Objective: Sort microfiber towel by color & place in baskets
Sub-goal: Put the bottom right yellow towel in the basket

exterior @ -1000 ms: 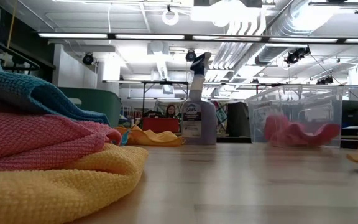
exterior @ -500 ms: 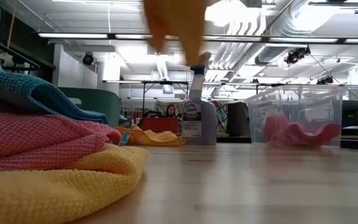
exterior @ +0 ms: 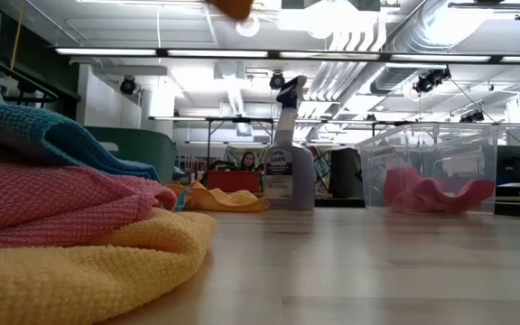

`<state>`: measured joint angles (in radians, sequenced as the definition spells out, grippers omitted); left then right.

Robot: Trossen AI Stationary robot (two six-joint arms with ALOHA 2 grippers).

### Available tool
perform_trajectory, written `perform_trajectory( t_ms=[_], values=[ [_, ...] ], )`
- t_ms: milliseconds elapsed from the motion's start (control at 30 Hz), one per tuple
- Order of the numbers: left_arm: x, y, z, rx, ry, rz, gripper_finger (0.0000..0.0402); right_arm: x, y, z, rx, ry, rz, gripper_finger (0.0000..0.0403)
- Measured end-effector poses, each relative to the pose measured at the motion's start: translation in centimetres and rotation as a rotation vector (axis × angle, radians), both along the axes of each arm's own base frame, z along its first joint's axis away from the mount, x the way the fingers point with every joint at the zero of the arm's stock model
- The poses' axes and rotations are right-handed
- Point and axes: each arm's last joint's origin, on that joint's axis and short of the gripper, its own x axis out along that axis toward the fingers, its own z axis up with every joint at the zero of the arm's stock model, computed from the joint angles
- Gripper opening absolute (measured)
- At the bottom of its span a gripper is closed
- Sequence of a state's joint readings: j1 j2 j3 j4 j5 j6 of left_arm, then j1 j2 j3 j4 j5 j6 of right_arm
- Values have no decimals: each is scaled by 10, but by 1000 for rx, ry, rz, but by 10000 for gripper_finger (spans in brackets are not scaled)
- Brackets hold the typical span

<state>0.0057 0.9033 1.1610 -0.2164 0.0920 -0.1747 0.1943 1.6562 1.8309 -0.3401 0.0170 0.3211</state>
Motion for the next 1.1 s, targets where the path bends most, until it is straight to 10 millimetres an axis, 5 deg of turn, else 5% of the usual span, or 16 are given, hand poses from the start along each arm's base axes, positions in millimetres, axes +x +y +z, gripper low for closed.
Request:
perform_trajectory(
  t_ms=[233,433,1100],
  values=[
    [32,-19,-14,71,50,-70,211,0,1,0,-9,-2,10,0],
    [61,-27,-31,-44,140,-187,211,-1,1,-2,-37,15,12,0],
    [106,-39,-43,-393,157,-526,211,0,2,7,-143,-101,71,0]
  ],
)
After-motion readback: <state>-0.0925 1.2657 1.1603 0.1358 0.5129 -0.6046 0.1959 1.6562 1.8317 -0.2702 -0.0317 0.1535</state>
